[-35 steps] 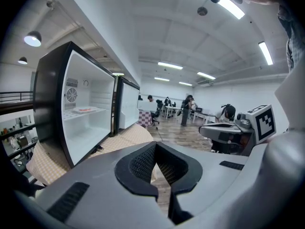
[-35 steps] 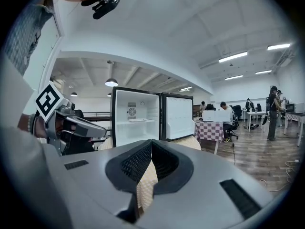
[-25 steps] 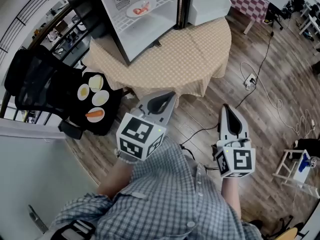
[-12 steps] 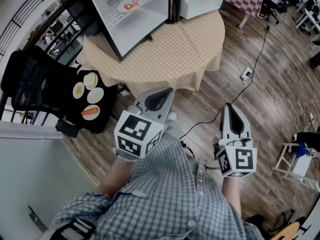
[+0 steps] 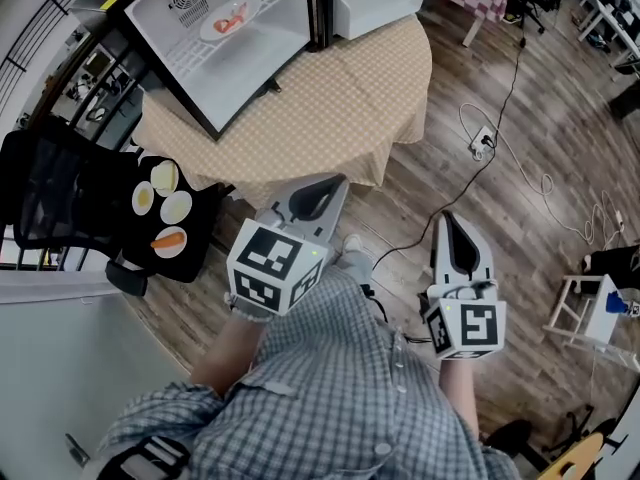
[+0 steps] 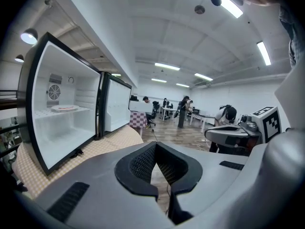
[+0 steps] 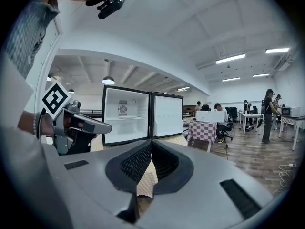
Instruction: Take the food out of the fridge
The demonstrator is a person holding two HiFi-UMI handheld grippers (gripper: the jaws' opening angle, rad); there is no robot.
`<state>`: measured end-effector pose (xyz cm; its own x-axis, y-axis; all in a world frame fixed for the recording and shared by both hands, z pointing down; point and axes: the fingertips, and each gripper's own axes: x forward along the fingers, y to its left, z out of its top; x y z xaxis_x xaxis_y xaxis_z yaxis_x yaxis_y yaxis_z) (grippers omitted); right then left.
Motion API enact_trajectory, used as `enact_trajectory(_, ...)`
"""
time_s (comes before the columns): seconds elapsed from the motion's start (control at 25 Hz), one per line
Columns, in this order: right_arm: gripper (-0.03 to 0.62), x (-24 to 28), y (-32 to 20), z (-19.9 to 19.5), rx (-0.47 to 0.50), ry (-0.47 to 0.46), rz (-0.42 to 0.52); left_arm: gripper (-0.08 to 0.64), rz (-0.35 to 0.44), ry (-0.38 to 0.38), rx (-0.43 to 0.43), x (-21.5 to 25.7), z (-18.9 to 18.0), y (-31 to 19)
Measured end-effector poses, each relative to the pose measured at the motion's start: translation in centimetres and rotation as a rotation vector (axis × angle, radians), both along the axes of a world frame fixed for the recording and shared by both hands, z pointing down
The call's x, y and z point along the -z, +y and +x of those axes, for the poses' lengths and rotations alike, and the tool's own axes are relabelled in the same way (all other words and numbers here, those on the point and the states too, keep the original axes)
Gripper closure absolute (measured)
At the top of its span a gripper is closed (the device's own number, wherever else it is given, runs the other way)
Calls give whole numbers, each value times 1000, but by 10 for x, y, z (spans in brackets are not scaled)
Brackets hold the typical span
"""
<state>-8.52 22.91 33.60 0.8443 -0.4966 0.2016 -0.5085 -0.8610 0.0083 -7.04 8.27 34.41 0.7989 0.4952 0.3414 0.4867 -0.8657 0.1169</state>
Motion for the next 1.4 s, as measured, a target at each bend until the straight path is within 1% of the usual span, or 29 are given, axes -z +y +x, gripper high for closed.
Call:
enact_trajectory(0.2,581,1,4,38,-5,-4,-3,555,1,2,-25,2,37,11)
enact_trajectory(0.52,581,4,-6,101,24,-31,-31,555,-13,-14,-7,1,101,4)
enact_trajectory(0.76,581,4,-9,144,20,-58,-41,555,-18,1,-1,3,146,7)
enact_trajectory(0.88,581,5,-10,166,28,-50,-34,555,-20,9,8,4,166,6)
enact_trajectory(1.08,581,5,-23,199,71,-15,-22,555,-18,10,50,1,194,-8)
enact_trajectory(1.16,581,4,-30,210,88,-18,-19,555,-20,9,77,1,203,-18)
enact_trajectory(1.24,581,1,-36,217,103,-41,-30,555,-25,10,100,1,207,-25)
enact_trajectory(1.4,581,-3,-58,226,178,-43,-53,555,-32,19,147,2,208,-43)
